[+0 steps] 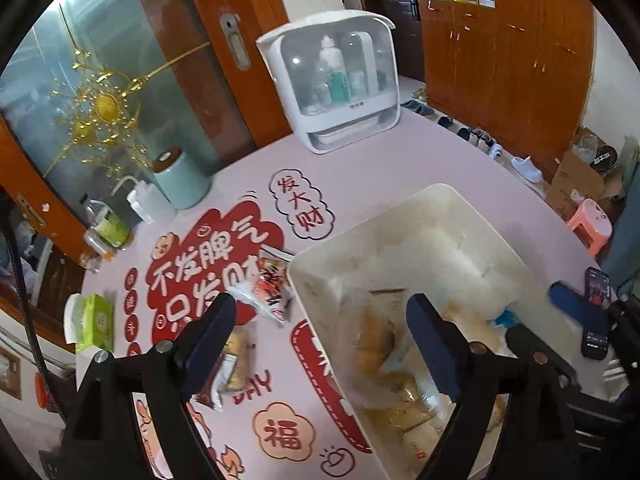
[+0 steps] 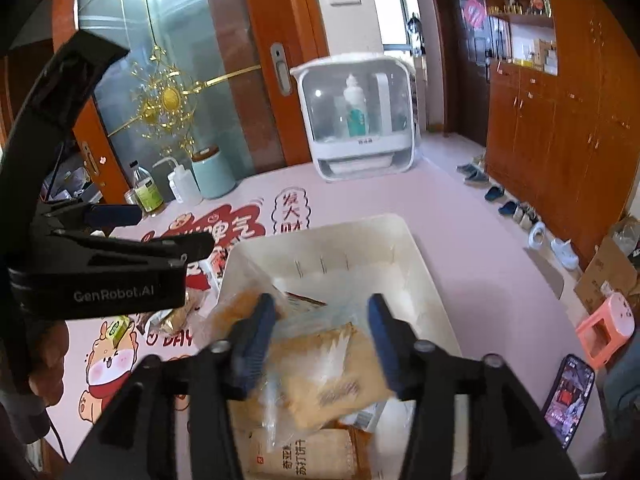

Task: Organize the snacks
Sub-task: 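Carry both packs over the white bin and open both tools to release, then move both tools back toward the green snack pack and red wrapper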

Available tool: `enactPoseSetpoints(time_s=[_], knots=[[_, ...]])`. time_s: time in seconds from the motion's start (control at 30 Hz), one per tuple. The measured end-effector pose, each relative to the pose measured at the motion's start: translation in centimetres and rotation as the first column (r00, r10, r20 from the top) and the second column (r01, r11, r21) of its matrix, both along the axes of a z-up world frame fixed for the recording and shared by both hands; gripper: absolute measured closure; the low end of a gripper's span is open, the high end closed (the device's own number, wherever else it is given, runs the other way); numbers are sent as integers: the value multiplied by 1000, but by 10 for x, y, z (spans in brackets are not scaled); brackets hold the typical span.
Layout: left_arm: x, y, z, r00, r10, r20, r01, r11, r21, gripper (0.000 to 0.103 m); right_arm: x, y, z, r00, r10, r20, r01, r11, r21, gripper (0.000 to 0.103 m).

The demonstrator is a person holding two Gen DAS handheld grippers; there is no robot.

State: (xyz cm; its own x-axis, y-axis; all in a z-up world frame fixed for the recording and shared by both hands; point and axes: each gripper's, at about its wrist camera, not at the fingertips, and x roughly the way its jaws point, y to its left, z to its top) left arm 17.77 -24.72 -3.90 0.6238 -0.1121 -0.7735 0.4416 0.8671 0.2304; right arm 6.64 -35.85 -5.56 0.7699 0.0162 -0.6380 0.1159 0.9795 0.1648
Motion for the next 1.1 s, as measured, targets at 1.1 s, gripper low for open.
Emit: enactPoseSetpoints(time_s=[1.1], knots=[[-71, 109, 10, 977, 211, -16, -212, 976, -59, 17, -32, 51, 20, 995, 87, 42, -85, 995, -45, 45]])
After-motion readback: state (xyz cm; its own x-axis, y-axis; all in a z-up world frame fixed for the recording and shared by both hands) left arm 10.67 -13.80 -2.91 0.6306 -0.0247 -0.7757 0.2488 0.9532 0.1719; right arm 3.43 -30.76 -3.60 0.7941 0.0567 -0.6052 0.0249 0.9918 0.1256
